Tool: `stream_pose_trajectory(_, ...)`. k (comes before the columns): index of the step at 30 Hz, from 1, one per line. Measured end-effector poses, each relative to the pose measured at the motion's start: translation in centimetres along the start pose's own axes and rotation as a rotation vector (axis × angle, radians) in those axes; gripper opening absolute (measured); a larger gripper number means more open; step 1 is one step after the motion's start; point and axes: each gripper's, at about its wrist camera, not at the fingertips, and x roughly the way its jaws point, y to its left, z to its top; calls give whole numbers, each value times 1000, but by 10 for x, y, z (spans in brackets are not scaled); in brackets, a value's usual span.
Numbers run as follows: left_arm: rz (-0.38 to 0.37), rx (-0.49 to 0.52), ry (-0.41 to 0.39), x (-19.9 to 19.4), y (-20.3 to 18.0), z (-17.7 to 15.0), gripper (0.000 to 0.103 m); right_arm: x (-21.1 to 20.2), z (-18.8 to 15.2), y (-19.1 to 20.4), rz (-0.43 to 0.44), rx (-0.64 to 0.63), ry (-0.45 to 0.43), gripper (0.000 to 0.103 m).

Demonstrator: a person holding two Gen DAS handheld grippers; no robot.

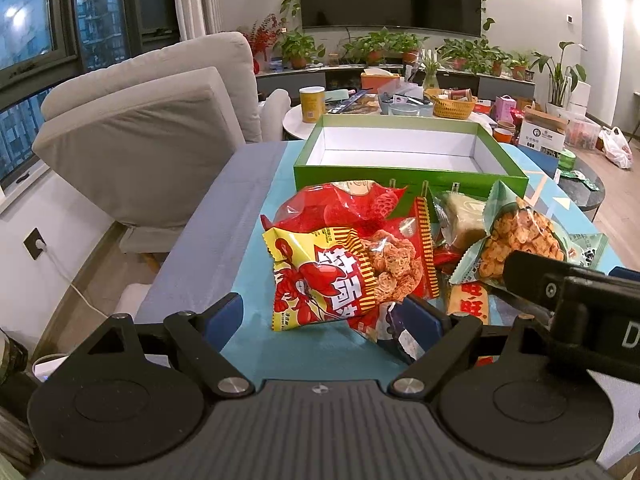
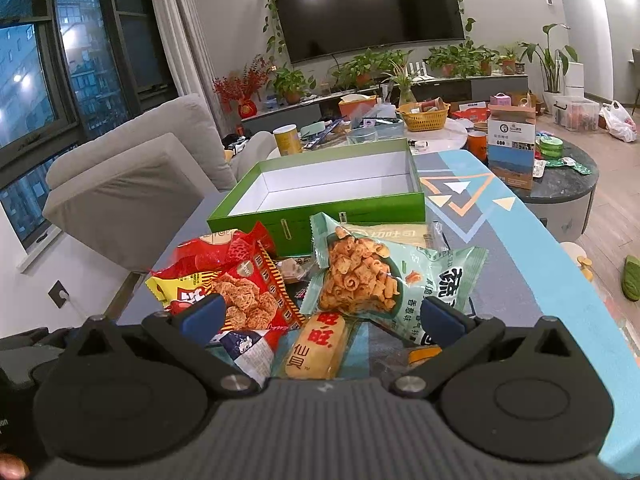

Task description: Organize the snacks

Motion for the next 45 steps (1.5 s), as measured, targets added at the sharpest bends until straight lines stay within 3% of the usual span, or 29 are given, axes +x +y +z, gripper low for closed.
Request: stream_pose_trajectory(45,20,-52,9,5,10,3,86,-5,-1,-10,-9,20,-12,63)
